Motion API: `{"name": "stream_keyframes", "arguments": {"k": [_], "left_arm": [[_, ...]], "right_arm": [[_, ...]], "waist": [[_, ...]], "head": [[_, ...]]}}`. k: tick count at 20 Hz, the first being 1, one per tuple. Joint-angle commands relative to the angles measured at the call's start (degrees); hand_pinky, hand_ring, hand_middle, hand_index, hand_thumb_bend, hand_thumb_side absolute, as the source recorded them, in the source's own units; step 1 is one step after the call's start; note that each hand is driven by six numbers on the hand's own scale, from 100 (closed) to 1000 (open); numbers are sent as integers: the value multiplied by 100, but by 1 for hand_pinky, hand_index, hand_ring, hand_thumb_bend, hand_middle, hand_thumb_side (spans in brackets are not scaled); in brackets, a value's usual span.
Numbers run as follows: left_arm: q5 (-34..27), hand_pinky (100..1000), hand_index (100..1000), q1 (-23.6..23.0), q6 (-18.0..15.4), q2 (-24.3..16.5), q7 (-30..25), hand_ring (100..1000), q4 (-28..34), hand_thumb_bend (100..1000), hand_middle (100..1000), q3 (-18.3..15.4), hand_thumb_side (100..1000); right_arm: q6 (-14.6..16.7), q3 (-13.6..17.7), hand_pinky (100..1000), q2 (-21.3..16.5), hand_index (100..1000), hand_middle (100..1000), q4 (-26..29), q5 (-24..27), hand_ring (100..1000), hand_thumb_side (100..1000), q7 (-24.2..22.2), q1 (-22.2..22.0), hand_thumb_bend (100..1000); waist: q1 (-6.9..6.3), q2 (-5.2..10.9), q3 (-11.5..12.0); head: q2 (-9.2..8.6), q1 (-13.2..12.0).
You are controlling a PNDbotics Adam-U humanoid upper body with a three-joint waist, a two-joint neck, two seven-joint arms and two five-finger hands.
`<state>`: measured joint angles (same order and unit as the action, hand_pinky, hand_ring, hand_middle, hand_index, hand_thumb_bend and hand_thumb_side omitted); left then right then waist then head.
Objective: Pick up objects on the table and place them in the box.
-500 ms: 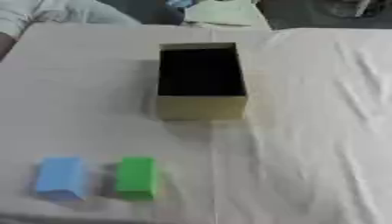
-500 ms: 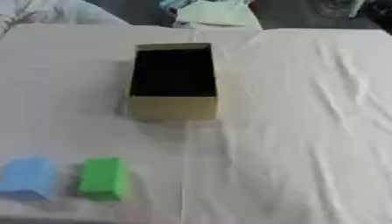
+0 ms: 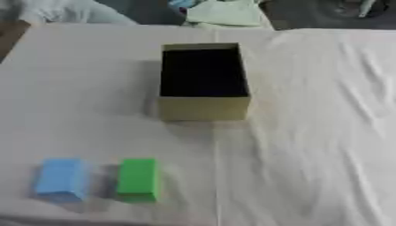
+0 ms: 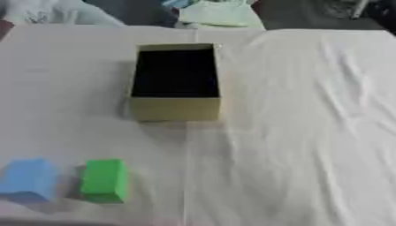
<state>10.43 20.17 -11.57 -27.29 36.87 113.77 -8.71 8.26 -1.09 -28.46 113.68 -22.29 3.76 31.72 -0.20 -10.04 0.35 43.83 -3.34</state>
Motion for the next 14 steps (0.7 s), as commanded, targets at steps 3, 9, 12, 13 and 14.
{"name": "stream_keyframes", "arguments": {"k": [3,9,12,13,14], "left_arm": [[4,611,837,-73,158,-422,-92,580,82,231,614,21,774],[223,597,842,-452,517,-1118,-432,563,82,211,619,295,790],[464,595,844,-676,752,-1527,-681,558,82,208,624,478,799],[545,595,844,-734,833,-1660,-763,557,82,208,625,530,801],[630,596,845,-800,910,-1799,-848,557,82,208,627,596,804]], "right_arm": [[5,14,827,-81,833,560,91,-13,760,725,-19,83,100],[0,6,827,-117,833,559,91,-20,760,725,-27,82,100],[-3,-1,827,-135,833,559,91,-23,760,725,-32,81,100],[-3,-4,827,-140,833,559,91,-24,760,725,-34,83,100],[-2,-6,827,-147,833,559,91,-25,760,726,-36,86,100]], "waist": [[-14,86,-5],[-52,82,-9],[-76,81,-2],[-80,81,-1],[-85,79,0]], "head": [[29,33],[29,63],[29,93],[29,99],[29,106]]}}
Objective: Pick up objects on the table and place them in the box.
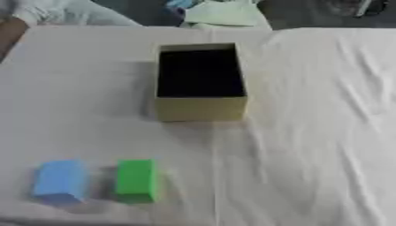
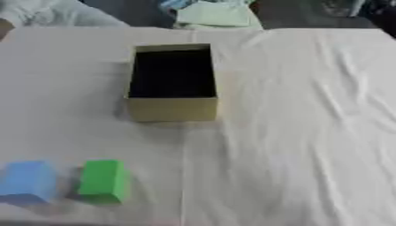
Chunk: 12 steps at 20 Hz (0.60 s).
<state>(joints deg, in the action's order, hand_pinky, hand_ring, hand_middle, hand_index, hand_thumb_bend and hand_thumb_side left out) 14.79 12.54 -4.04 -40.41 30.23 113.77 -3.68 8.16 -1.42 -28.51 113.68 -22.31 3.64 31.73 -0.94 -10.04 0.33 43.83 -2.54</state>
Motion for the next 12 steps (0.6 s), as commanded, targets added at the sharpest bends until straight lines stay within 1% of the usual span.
{"name": "stream_keyframes", "arguments": {"k": [1,4,7,9,11,12], "left_arm": [[277,596,848,-91,225,-622,-267,556,82,204,628,148,811],[483,604,861,-322,424,-1031,-519,564,82,191,646,362,826],[588,623,882,-602,623,-1427,-777,582,82,179,673,548,862],[695,677,919,-798,722,-1634,-949,640,82,166,732,712,914],[848,689,920,-988,745,-1800,-1118,657,82,177,741,892,910],[932,699,919,-1049,728,-1858,-1204,670,82,188,748,958,887]], "right_arm": [[9,26,827,-146,833,559,91,-23,760,726,-25,87,100],[12,24,828,-158,833,559,91,-24,760,726,-29,99,100],[14,23,828,-158,833,559,91,-22,760,726,-32,108,100],[14,24,828,-162,833,559,91,-23,760,726,-31,115,100],[14,21,828,-163,833,559,91,-23,760,727,-33,121,100],[14,19,828,-163,833,559,91,-23,760,727,-35,123,100]], "waist": [[-11,78,2],[-15,69,0],[-11,59,-3],[-13,48,-4],[-13,44,-10],[-14,43,-11]], "head": [[29,29],[29,39],[29,25],[29,21],[29,14],[29,13]]}}
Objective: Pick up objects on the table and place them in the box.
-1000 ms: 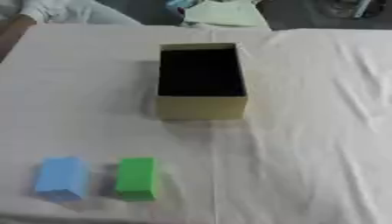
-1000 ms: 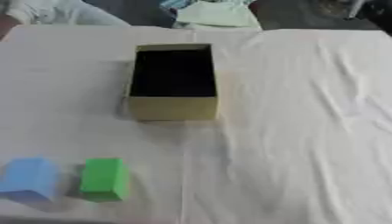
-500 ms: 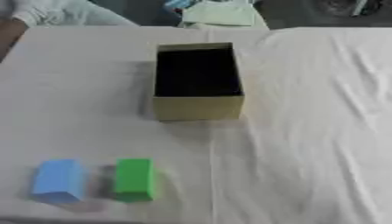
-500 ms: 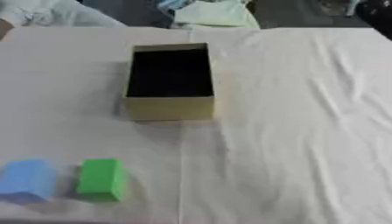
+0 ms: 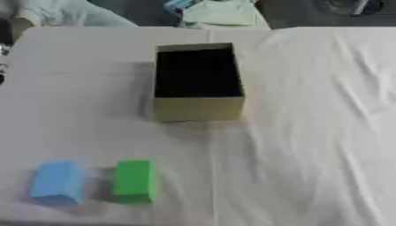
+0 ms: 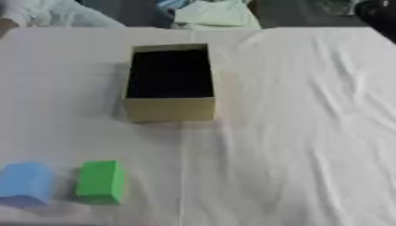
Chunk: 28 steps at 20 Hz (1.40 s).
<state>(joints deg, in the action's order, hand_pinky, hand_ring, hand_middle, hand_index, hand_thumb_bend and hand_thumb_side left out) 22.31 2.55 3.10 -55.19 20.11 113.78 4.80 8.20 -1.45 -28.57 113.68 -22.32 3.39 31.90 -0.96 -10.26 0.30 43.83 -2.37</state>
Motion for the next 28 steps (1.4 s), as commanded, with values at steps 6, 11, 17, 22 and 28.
{"name": "stream_keyframes", "arguments": {"k": [6,11,17,22,28], "left_arm": [[224,740,924,57,-314,-594,-2628,731,82,242,784,-170,840],[-115,790,938,35,-394,-712,-3702,786,82,288,816,-208,771],[-196,832,942,-46,-518,-820,-4482,826,82,364,834,-207,696],[-155,882,948,-188,-756,-890,-4975,869,82,431,860,-213,694],[-44,910,945,-326,-1027,-931,-5399,892,82,503,860,-267,668]], "right_arm": [[-1,24,828,-175,833,558,91,-29,760,727,-9,74,100],[-9,24,828,-180,833,558,91,-36,760,727,-2,49,100],[-19,21,828,-198,833,557,91,-44,760,729,2,31,100],[-29,16,828,-213,834,556,91,-50,759,729,1,7,100],[-36,13,828,-224,833,556,91,-58,759,729,1,-15,100]], "waist": [[-18,85,39],[-31,93,58],[-39,92,72],[-53,103,113],[-62,128,157]], "head": [[29,45],[29,76],[29,114],[29,156],[29,201]]}}
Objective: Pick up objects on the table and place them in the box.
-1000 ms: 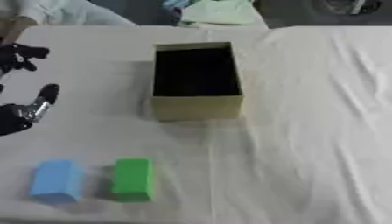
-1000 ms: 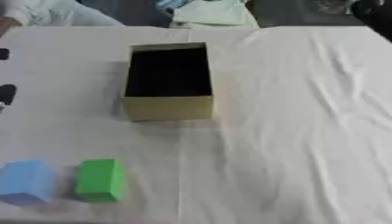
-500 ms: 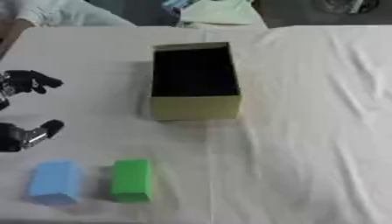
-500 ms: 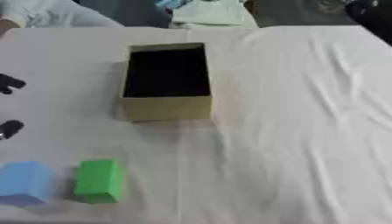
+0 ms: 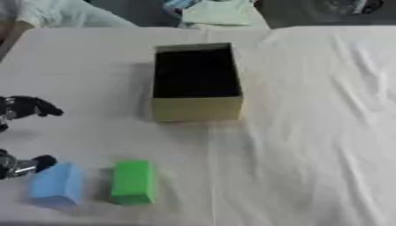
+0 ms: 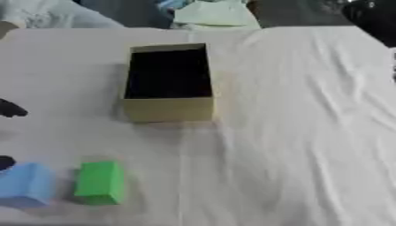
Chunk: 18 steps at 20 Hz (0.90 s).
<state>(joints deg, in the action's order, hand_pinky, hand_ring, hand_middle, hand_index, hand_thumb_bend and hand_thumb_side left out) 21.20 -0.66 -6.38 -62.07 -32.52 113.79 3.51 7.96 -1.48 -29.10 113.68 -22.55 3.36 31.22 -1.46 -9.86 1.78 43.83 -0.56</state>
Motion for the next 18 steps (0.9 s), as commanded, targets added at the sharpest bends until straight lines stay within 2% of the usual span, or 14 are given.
{"name": "stream_keyframes", "arguments": {"k": [1,5,10,14,18], "left_arm": [[102,915,946,-28,-106,-251,-188,897,80,514,859,-140,670],[212,923,957,-106,-171,-255,-337,903,80,545,860,-138,698],[342,924,968,-210,-102,-231,-375,903,80,612,854,-105,727],[514,919,974,-254,108,-228,-222,899,80,676,843,-74,744],[724,910,969,-278,338,-227,-53,889,80,752,808,36,823]], "right_arm": [[-11,15,828,-174,833,556,91,-36,759,729,4,53,100],[-16,14,828,-172,833,555,91,-37,759,729,2,49,100],[-17,9,828,-163,832,553,91,-36,757,730,-5,48,100],[-19,6,828,-156,832,552,91,-33,756,731,-9,51,100],[-20,-2,828,-135,829,550,91,-27,755,731,-18,54,100]], "waist": [[-11,90,12],[-6,96,23],[-2,96,30],[6,93,24],[12,90,9]], "head": [[29,26],[29,43],[29,65],[29,79],[29,64]]}}
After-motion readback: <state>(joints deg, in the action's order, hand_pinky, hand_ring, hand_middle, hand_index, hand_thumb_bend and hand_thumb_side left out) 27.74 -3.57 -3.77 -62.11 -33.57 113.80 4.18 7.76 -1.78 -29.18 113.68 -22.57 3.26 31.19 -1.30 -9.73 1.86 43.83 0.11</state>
